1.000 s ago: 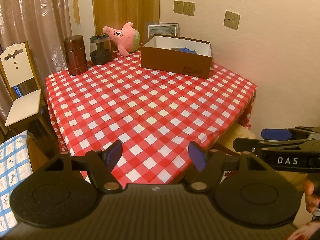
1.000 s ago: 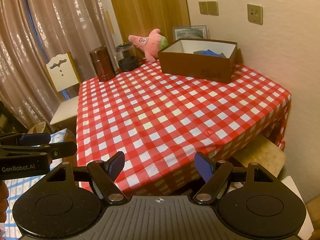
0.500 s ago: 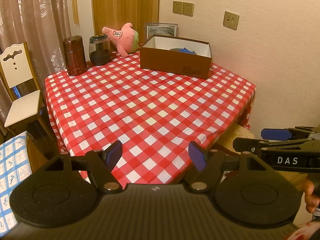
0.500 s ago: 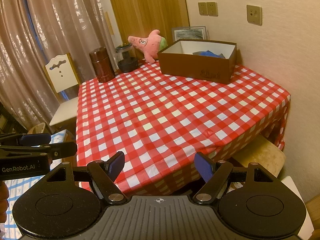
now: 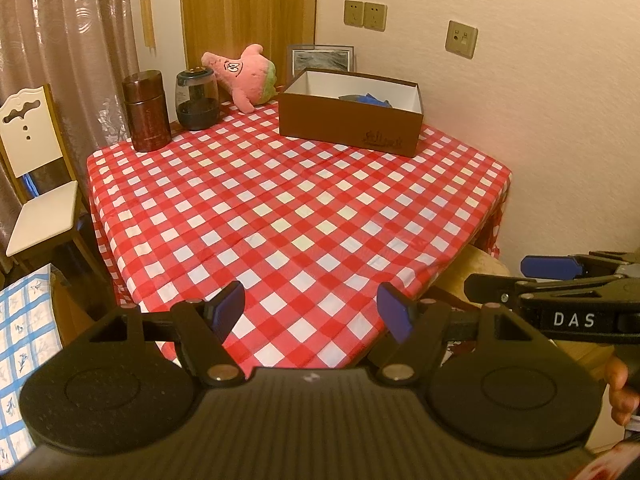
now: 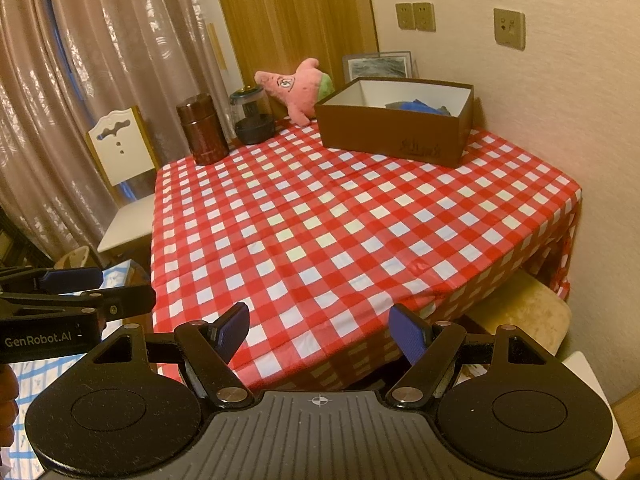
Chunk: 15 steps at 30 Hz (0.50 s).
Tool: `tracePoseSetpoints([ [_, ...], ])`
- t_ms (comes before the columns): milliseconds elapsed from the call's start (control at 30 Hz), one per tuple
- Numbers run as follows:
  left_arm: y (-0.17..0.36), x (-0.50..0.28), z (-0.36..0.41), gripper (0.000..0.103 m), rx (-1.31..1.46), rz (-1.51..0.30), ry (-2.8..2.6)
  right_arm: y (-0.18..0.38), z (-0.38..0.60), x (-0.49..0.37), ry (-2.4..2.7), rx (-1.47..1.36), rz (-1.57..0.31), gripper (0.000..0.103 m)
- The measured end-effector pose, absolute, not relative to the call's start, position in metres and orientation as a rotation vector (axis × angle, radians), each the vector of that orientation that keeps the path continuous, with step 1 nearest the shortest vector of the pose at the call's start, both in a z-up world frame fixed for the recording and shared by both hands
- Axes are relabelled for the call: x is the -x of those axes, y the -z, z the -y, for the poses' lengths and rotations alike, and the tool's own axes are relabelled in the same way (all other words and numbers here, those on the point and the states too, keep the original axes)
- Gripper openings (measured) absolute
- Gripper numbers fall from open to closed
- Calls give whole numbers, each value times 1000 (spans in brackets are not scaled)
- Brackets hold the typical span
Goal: Organize soft objects
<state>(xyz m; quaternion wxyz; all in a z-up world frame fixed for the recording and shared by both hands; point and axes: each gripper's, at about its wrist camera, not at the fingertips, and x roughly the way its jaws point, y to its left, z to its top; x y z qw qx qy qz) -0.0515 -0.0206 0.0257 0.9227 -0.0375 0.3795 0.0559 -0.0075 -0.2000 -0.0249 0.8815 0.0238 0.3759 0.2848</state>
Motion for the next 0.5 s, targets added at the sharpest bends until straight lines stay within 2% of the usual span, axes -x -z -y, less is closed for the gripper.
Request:
tracePoseSetpoints([
  [500, -24, 46, 23, 71, 71, -791, -97, 25, 202, 3, -592, -48, -784, 76],
])
